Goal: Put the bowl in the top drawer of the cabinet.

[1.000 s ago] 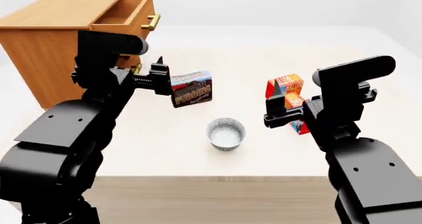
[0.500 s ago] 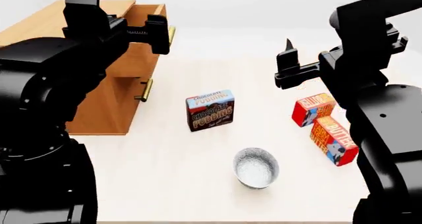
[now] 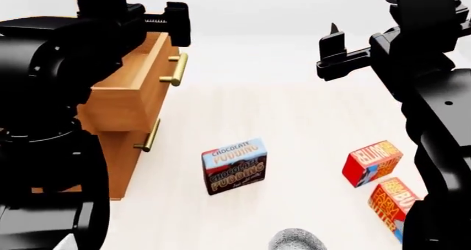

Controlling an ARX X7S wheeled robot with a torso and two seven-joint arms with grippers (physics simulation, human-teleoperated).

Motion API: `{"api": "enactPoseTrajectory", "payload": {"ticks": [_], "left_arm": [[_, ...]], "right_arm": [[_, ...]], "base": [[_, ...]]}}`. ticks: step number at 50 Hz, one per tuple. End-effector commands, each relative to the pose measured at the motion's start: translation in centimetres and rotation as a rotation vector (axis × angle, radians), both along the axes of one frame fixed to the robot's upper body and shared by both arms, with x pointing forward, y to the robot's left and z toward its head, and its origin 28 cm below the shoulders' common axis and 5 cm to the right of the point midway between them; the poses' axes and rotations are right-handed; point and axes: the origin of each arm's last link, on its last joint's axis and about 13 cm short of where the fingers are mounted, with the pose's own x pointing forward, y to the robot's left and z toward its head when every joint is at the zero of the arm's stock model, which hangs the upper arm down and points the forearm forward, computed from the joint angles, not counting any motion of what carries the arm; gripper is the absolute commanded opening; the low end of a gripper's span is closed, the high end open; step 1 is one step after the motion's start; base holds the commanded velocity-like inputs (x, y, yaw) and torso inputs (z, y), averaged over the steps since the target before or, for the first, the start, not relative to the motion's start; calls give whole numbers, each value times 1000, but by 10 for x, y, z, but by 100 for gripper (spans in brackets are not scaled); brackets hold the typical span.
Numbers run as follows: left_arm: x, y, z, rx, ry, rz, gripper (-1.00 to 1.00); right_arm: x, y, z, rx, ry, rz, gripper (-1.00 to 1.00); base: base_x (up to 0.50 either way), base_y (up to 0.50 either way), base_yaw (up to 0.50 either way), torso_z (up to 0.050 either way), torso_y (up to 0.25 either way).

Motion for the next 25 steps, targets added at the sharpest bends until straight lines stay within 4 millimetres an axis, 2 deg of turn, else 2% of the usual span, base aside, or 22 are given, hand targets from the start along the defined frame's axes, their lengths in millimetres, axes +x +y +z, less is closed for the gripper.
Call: {"api": "enactPoseTrajectory", "payload": {"ticks": [1, 11, 22, 25], "left_arm": [[8, -2, 0, 12, 39, 13, 100], [19, -9, -6, -9, 85, -14, 100], [41, -11, -17, 0, 164, 16, 100], [44, -11, -18, -6, 176, 22, 100]], "right_arm": [[0, -1, 1, -18, -4, -5, 100], [5, -1, -7, -26, 7, -1, 100], [9, -2, -19, -51, 42, -3, 100], [10, -2, -22, -56, 50, -6, 100]], "base": [[500, 0, 0, 0, 0], [500, 0, 0, 0, 1], [500, 14, 0, 0, 0], [145, 12, 0, 0, 0]]}}
